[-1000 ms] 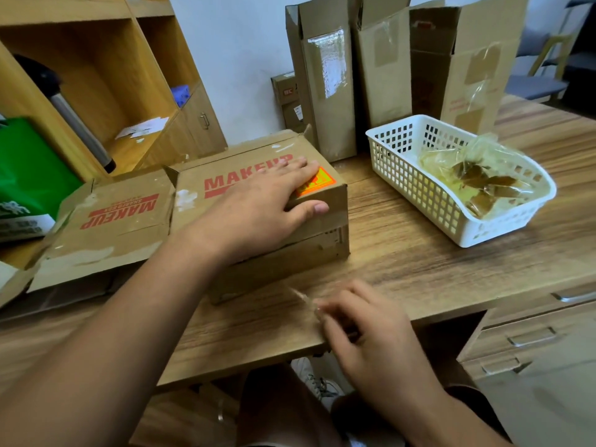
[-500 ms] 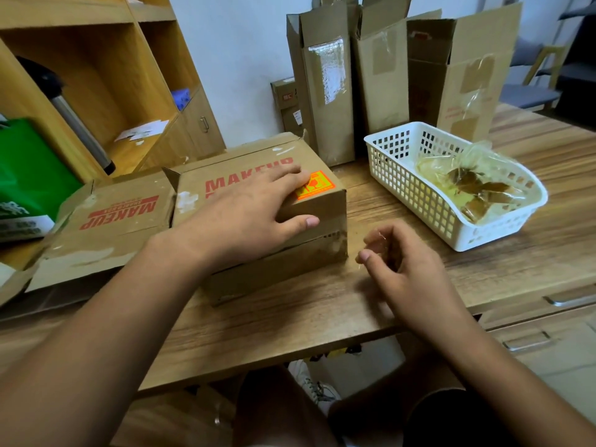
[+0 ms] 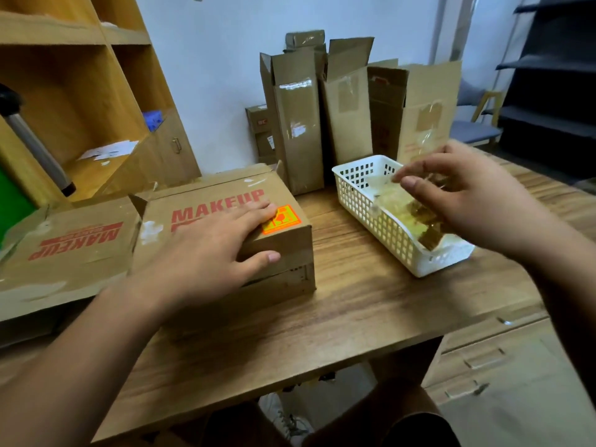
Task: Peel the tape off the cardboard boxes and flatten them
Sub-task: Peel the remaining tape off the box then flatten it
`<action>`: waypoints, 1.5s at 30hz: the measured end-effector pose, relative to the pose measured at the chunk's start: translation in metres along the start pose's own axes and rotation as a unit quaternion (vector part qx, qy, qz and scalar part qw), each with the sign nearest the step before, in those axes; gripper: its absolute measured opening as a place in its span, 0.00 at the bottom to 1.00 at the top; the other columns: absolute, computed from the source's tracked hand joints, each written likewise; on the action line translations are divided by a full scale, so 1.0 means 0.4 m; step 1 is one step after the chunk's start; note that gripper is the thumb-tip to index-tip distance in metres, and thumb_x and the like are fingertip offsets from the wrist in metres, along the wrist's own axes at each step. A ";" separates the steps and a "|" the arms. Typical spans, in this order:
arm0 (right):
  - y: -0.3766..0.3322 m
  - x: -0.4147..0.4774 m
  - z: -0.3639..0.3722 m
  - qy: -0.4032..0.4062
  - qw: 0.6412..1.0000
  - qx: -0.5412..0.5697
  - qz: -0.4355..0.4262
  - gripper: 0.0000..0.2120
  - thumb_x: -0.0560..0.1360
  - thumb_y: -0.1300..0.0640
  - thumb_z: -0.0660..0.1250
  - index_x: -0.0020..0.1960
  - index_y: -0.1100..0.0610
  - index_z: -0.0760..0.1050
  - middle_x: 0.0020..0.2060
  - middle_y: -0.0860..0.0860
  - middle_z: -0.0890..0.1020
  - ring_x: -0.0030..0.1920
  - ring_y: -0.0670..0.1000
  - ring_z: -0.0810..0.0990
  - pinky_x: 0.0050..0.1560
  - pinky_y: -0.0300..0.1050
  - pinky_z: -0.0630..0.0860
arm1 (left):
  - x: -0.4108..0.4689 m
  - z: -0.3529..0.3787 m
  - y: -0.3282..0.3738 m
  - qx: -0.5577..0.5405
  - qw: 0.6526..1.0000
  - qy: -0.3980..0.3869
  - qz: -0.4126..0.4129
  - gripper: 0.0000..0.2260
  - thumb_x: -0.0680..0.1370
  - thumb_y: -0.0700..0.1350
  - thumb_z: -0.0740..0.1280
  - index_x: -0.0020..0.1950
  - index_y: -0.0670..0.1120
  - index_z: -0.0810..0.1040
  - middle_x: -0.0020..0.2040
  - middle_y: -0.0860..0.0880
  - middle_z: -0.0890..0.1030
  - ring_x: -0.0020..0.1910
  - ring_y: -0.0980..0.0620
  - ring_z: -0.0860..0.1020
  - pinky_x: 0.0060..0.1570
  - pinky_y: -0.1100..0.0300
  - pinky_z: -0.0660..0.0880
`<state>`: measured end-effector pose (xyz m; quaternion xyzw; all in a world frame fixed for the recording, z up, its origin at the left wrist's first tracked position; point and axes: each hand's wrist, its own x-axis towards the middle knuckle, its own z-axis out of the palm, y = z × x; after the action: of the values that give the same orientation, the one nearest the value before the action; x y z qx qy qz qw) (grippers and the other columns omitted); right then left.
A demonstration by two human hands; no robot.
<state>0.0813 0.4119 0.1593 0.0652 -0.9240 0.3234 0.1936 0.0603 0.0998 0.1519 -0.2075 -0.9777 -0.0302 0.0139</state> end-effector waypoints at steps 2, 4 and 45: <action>0.023 0.030 -0.024 -0.026 0.999 -0.005 0.039 0.07 0.80 0.51 0.66 0.54 0.47 0.83 0.48 0.45 0.76 0.46 0.44 0.77 0.48 0.44 0.76 | 0.000 -0.002 0.001 0.003 1.000 -0.004 -0.001 0.36 0.72 0.73 0.50 0.79 0.68 0.46 0.80 0.66 0.52 0.78 0.57 0.58 0.73 0.46 0.65; 0.049 0.052 -0.032 -0.054 0.996 -0.048 0.059 0.08 0.80 0.53 0.67 0.55 0.46 0.83 0.47 0.42 0.76 0.45 0.41 0.75 0.43 0.41 0.73 | -0.002 -0.004 0.004 0.002 1.000 -0.008 -0.004 0.37 0.70 0.73 0.49 0.79 0.69 0.46 0.80 0.66 0.52 0.78 0.57 0.58 0.74 0.47 0.64; -0.067 -0.181 0.363 0.009 0.957 0.289 -0.007 0.14 0.79 0.64 0.66 0.57 0.46 0.81 0.50 0.39 0.84 0.51 0.40 0.83 0.48 0.34 0.77 | 0.021 -0.017 0.032 -0.014 1.000 0.023 -0.010 0.28 0.80 0.65 0.60 0.79 0.63 0.59 0.79 0.62 0.62 0.77 0.54 0.63 0.71 0.52 0.65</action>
<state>0.1085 0.2999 0.0417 0.1221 -0.7889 0.5757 0.1769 0.0578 0.1144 0.1596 -0.1967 -0.9787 -0.0484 0.0328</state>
